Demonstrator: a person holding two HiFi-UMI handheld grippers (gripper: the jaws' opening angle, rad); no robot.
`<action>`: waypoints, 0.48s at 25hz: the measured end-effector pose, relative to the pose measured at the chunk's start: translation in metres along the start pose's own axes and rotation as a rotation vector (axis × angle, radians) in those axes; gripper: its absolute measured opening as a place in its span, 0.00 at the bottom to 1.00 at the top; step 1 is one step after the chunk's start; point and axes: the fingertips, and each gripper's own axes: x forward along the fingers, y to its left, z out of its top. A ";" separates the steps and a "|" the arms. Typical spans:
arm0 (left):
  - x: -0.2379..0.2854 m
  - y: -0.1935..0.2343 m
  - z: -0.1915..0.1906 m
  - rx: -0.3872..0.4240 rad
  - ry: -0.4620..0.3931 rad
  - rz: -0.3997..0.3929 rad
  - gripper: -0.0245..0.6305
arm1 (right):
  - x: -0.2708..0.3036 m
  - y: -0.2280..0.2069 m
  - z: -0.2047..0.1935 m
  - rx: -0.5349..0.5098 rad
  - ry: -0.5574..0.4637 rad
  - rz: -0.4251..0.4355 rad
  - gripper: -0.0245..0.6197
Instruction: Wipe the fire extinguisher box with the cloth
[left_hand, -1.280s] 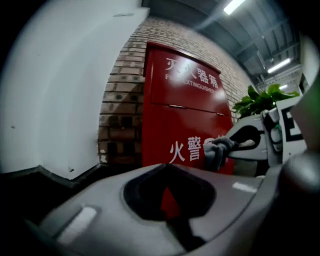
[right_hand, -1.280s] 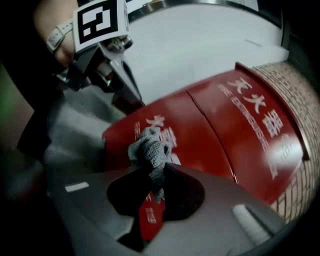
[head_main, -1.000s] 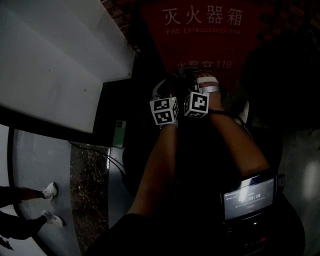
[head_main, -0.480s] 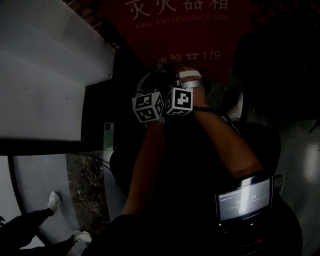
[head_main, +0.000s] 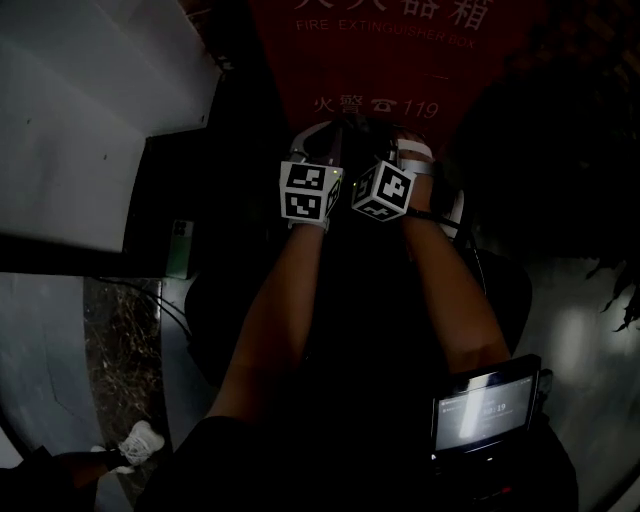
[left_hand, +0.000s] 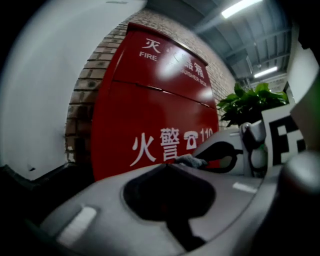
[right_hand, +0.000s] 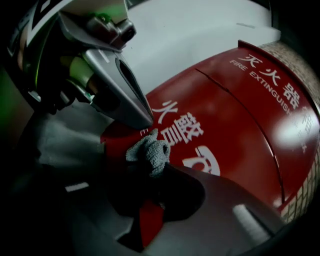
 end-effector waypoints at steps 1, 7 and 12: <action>0.004 -0.007 -0.001 0.012 0.002 -0.020 0.04 | -0.003 -0.004 -0.010 0.000 0.025 -0.004 0.10; 0.020 -0.052 -0.002 0.140 0.007 -0.141 0.04 | -0.025 -0.038 -0.080 0.070 0.189 -0.062 0.10; 0.013 -0.048 -0.006 0.126 0.024 -0.149 0.04 | -0.037 -0.060 -0.116 0.122 0.275 -0.115 0.10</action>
